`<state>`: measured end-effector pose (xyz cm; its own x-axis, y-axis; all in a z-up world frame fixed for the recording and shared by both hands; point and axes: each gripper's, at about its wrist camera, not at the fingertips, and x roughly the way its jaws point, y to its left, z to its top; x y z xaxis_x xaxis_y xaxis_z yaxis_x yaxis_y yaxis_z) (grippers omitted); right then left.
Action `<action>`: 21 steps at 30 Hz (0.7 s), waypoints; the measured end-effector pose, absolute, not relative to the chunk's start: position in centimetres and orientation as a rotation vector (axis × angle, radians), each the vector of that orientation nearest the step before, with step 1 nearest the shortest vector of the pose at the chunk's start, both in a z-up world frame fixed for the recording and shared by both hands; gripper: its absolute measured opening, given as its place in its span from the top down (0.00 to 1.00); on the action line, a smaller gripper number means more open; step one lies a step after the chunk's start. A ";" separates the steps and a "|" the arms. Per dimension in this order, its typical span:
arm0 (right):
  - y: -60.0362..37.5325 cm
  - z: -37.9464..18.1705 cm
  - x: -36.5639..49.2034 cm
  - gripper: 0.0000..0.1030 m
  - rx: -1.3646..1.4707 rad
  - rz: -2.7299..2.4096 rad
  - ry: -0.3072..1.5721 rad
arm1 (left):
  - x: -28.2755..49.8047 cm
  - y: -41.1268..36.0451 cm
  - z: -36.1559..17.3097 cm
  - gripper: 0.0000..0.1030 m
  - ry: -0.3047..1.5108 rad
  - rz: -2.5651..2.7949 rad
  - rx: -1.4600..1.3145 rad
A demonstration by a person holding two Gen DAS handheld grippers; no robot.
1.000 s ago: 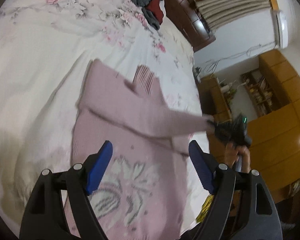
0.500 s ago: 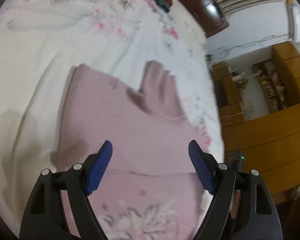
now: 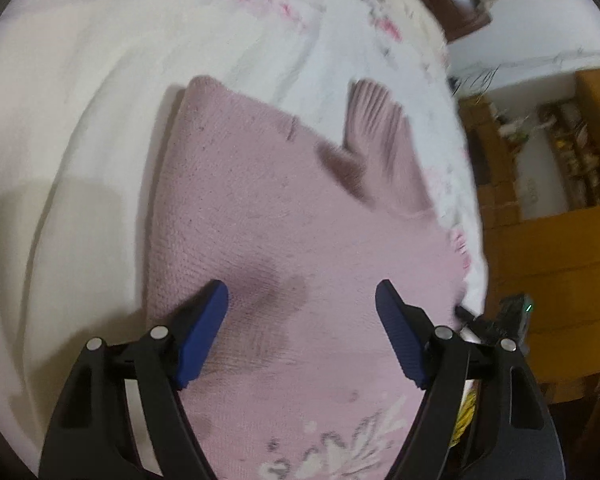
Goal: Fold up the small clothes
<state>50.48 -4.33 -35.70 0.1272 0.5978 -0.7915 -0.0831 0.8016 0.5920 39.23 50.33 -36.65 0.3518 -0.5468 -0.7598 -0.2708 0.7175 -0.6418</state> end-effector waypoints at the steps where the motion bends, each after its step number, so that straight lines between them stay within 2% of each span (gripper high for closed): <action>1: -4.4 -35.1 51.1 0.99 0.453 0.521 1.355 | 40.1 50.2 -35.6 0.32 1.229 -0.216 -0.761; 2: -4.2 -34.2 51.8 0.91 0.450 0.532 1.334 | 41.2 50.1 -34.4 0.32 1.209 -0.244 -0.725; 5: -1.9 -31.7 54.9 0.81 0.437 0.586 1.284 | 44.9 49.5 -32.3 0.30 1.170 -0.271 -0.666; 8: 1.8 -31.1 58.6 0.77 0.460 0.629 1.278 | 50.3 48.2 -32.2 0.24 1.158 -0.271 -0.634; 12: 7.0 -31.9 63.5 0.75 0.458 0.646 1.286 | 55.7 46.3 -33.8 0.24 1.138 -0.271 -0.627; 17: 12.2 -34.1 67.4 0.72 0.400 0.648 1.289 | 59.8 45.3 -37.5 0.41 1.152 -0.253 -0.600; 21: 13.8 -36.3 69.2 0.71 0.376 0.639 1.299 | 61.1 45.2 -39.1 0.46 1.143 -0.268 -0.606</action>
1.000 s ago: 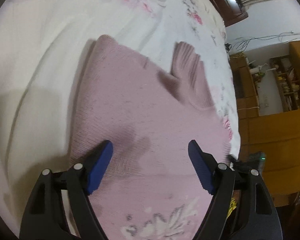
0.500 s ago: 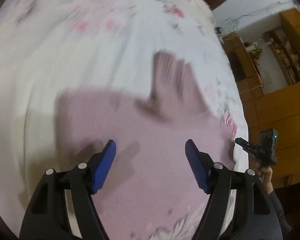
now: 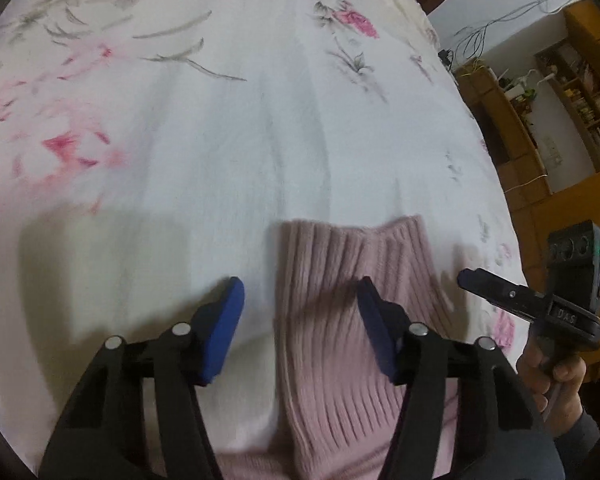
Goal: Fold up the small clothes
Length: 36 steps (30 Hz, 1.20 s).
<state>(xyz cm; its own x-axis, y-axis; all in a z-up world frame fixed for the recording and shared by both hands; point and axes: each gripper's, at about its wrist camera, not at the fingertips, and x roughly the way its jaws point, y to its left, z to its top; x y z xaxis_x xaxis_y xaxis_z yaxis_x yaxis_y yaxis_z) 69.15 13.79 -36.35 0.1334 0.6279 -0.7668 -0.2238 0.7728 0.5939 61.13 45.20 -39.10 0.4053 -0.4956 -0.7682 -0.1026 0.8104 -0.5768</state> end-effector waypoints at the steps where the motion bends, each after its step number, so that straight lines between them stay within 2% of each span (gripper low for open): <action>1: 14.3 -37.0 69.6 0.70 0.370 0.637 1.305 | 61.5 45.1 -39.0 0.48 1.127 -0.294 -0.620; 3: 14.9 -37.8 70.2 0.70 0.363 0.631 1.306 | 61.9 44.8 -39.0 0.56 1.127 -0.327 -0.618; 7: 15.8 -38.4 70.9 0.69 0.382 0.642 1.314 | 62.1 44.3 -39.0 0.91 1.150 -0.340 -0.600; 10: 16.9 -37.6 70.3 0.89 0.321 0.645 1.283 | 61.0 44.8 -37.3 0.92 1.110 -0.333 -0.609; 15: 14.2 -33.5 67.7 0.91 0.384 0.670 1.176 | 56.9 45.3 -31.2 0.93 1.020 -0.404 -0.592; 19: 11.6 -28.4 62.1 0.91 0.370 0.735 1.086 | 51.3 44.0 -26.0 0.93 0.984 -0.476 -0.498; 23: 10.5 -25.1 56.2 0.91 0.313 0.772 1.028 | 45.5 42.5 -23.2 0.93 0.947 -0.520 -0.418; 28: 10.9 -25.7 48.3 0.91 0.190 0.784 1.041 | 39.1 43.1 -25.7 0.92 1.007 -0.500 -0.476; 30: 11.1 -27.8 45.8 0.91 0.125 0.766 1.093 | 37.0 42.9 -28.4 0.89 1.096 -0.497 -0.508; 32: 10.8 -30.5 44.2 0.84 0.116 0.752 1.188 | 34.5 42.9 -31.7 0.86 1.210 -0.458 -0.511; 34: 9.7 -32.2 43.0 0.84 0.124 0.714 1.241 | 32.8 43.6 -33.2 0.86 1.233 -0.437 -0.563; 36: 8.4 -32.7 43.0 0.82 0.197 0.687 1.258 | 31.9 44.5 -33.7 0.79 1.214 -0.443 -0.662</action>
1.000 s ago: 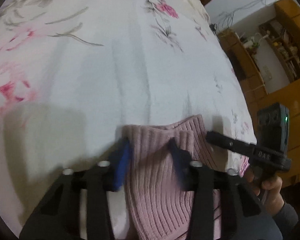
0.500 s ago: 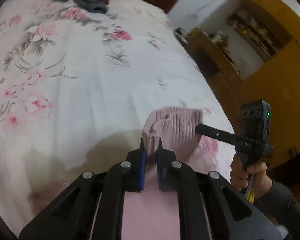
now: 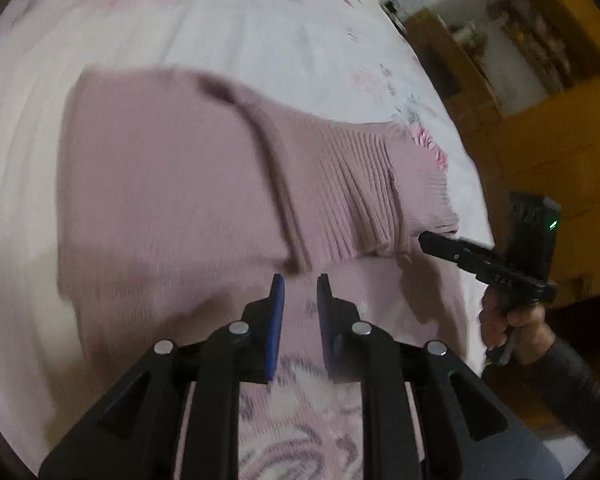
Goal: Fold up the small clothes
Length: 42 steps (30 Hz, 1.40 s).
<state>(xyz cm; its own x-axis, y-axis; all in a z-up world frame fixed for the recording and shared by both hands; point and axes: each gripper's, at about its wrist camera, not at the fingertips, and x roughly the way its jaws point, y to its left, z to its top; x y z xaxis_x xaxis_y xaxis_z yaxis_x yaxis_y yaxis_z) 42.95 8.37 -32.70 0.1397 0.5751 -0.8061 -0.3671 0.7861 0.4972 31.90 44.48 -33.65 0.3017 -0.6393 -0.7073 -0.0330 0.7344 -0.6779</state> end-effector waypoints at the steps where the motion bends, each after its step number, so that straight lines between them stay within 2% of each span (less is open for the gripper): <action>1: 7.5 -32.9 43.2 0.79 0.278 0.674 1.275 | 31.9 44.6 -33.7 0.73 1.198 -0.447 -0.698; 3: 6.8 -33.1 43.9 0.72 0.385 0.658 1.286 | 32.2 44.2 -33.8 0.69 1.190 -0.447 -0.735; 5: 7.2 -33.8 44.8 0.60 0.478 0.651 1.325 | 33.1 43.2 -34.6 0.69 1.210 -0.447 -0.776; 7: 8.1 -34.7 44.9 0.59 0.493 0.638 1.361 | 34.3 42.1 -35.6 0.69 1.241 -0.432 -0.807; 8: 8.7 -35.1 45.1 0.61 0.475 0.628 1.375 | 34.8 41.5 -36.1 0.74 1.267 -0.407 -0.800; 9: 9.2 -35.3 45.0 0.66 0.454 0.621 1.387 | 34.7 40.9 -36.2 0.85 1.285 -0.382 -0.786; 10: 9.6 -35.4 45.1 0.85 0.414 0.613 1.392 | 35.0 40.5 -36.7 1.00 1.318 -0.342 -0.763; 11: 9.7 -35.2 45.1 0.89 0.367 0.595 1.373 | 35.1 40.4 -37.0 1.00 1.339 -0.304 -0.746; 15: 9.2 -35.8 44.4 0.91 0.272 0.531 1.370 | 34.6 41.2 -37.0 1.00 1.369 -0.209 -0.669; 18: 9.1 -35.5 43.7 0.89 0.248 0.560 1.373 | 33.8 42.8 -35.9 1.00 1.351 -0.160 -0.636; 20: 8.8 -34.5 43.6 0.82 0.275 0.560 1.358 | 33.5 43.2 -34.2 1.00 1.304 -0.177 -0.643; 23: 8.5 -31.9 43.2 0.81 0.307 0.588 1.248 | 33.7 42.1 -31.7 1.00 1.189 -0.331 -0.698; 24: 9.0 -31.6 43.2 0.81 0.314 0.615 1.230 | 34.3 41.1 -31.4 0.97 1.160 -0.397 -0.717; 26: 10.4 -32.1 43.5 0.81 0.300 0.635 1.249 | 35.4 39.8 -32.2 0.89 1.171 -0.457 -0.760; 29: 11.7 -34.1 43.9 0.82 0.281 0.623 1.302 | 37.4 38.1 -35.2 0.92 1.275 -0.404 -0.716; 30: 11.8 -34.9 44.1 0.85 0.270 0.605 1.318 | 37.7 38.0 -36.4 0.93 1.316 -0.369 -0.703; 32: 10.9 -36.1 44.4 1.00 0.277 0.589 1.332 | 38.0 38.7 -38.2 0.98 1.350 -0.359 -0.744; 34: 9.6 -36.4 44.4 1.00 0.327 0.603 1.344 | 37.6 39.5 -37.9 1.00 1.344 -0.354 -0.760; 35: 8.9 -36.1 44.2 0.95 0.354 0.606 1.345 | 37.3 39.8 -37.3 0.97 1.334 -0.351 -0.753; 36: 8.1 -35.5 43.7 0.93 0.377 0.607 1.336 | 36.5 40.3 -36.2 0.90 1.310 -0.353 -0.756; 38: 6.5 -34.3 42.5 0.74 0.428 0.624 1.327 | 34.3 41.2 -33.9 0.52 1.236 -0.362 -0.774; 40: 4.4 -32.8 40.1 0.67 0.472 0.642 1.320 | 31.6 42.3 -31.9 0.36 1.178 -0.339 -0.771; 42: 1.4 -31.6 37.0 0.62 0.494 0.651 1.324 | 27.0 43.8 -30.3 0.31 1.153 -0.329 -0.803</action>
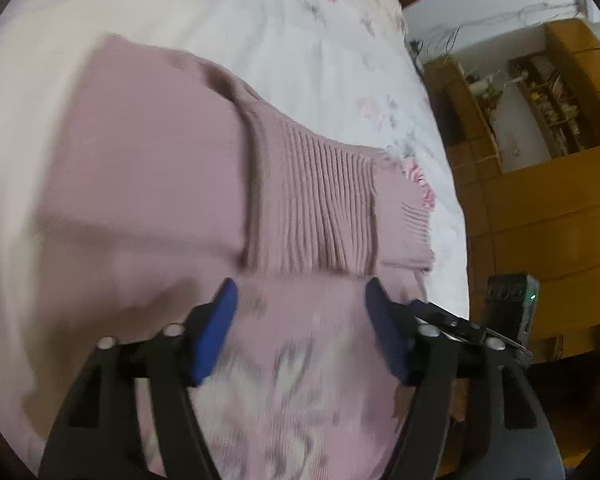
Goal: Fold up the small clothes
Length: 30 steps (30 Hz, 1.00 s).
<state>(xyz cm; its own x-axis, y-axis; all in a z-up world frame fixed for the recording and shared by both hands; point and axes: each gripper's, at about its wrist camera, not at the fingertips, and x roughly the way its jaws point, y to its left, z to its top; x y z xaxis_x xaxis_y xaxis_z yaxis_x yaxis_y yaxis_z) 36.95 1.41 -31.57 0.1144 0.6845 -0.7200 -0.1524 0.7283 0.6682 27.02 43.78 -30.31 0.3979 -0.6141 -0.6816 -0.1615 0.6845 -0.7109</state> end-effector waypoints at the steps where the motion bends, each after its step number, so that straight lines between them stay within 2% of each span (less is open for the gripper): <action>1: 0.4 -31.2 35.7 0.58 0.494 0.645 1.327 | 25.5 44.5 -29.9 0.28 1.154 -0.318 -0.809; 5: -5.5 -30.1 28.8 0.48 0.483 0.587 1.354 | 16.9 45.4 -28.8 0.24 1.170 -0.265 -0.802; 9: -10.1 -30.9 22.7 0.45 0.530 0.550 1.443 | 8.3 47.8 -29.7 0.24 1.219 -0.212 -0.830; 13: -12.1 -33.0 18.3 0.45 0.617 0.529 1.540 | 3.7 50.3 -32.0 0.24 1.293 -0.183 -0.890; 21: -11.6 -35.8 15.9 0.45 0.641 0.482 1.635 | 2.1 48.8 -36.2 0.24 1.470 -0.192 -0.944; 30: -10.9 -36.7 15.2 0.45 0.624 0.462 1.650 | 1.4 46.2 -38.1 0.28 1.528 -0.246 -0.978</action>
<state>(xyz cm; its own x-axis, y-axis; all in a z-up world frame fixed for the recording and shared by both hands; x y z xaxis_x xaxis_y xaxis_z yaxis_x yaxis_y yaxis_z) 15.19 -10.91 -36.67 -0.1033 0.6322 -0.7679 0.1419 0.7735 0.6177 1.36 46.17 -38.09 0.1017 -0.6906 -0.7161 -0.4304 0.6184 -0.6575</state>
